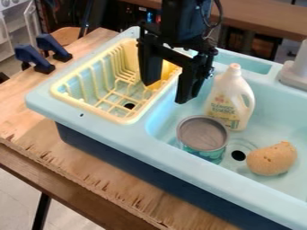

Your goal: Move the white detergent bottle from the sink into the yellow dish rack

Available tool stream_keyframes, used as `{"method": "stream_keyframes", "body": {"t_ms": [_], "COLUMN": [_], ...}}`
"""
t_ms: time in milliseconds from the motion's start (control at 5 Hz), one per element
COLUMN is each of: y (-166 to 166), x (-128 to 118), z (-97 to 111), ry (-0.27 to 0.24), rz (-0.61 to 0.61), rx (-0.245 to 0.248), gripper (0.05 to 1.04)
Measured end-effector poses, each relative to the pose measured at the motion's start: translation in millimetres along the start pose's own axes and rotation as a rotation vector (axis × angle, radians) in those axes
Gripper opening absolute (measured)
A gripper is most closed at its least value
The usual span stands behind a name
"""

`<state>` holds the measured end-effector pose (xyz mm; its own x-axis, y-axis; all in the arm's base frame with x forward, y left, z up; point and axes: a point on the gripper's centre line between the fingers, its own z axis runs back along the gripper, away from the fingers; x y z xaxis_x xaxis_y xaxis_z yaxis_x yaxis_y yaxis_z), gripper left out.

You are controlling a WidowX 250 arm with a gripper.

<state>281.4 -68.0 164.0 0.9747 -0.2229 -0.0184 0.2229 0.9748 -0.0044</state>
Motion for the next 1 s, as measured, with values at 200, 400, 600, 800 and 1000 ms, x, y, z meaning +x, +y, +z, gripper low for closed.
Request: {"method": "stream_keyframes", "body": {"t_ms": [200,400,600,800,1000], "y": [-0.6,-32.8,-65.8,-75.0,-77.1], "x": [-0.6,16.3,20.8,23.8,36.3], "z": [-8.8,-11.0,2.4,21.2,27.3], "ry": [0.028,-0.09,-0.249,-0.277,-0.223], "rz": [-0.001,-0.086,-0.17,-0.138,-0.103], "rx": [-0.001,-0.066,-0.202,-0.19,-0.083], "gripper": [1.002,1.002,1.002,1.002,1.002]}}
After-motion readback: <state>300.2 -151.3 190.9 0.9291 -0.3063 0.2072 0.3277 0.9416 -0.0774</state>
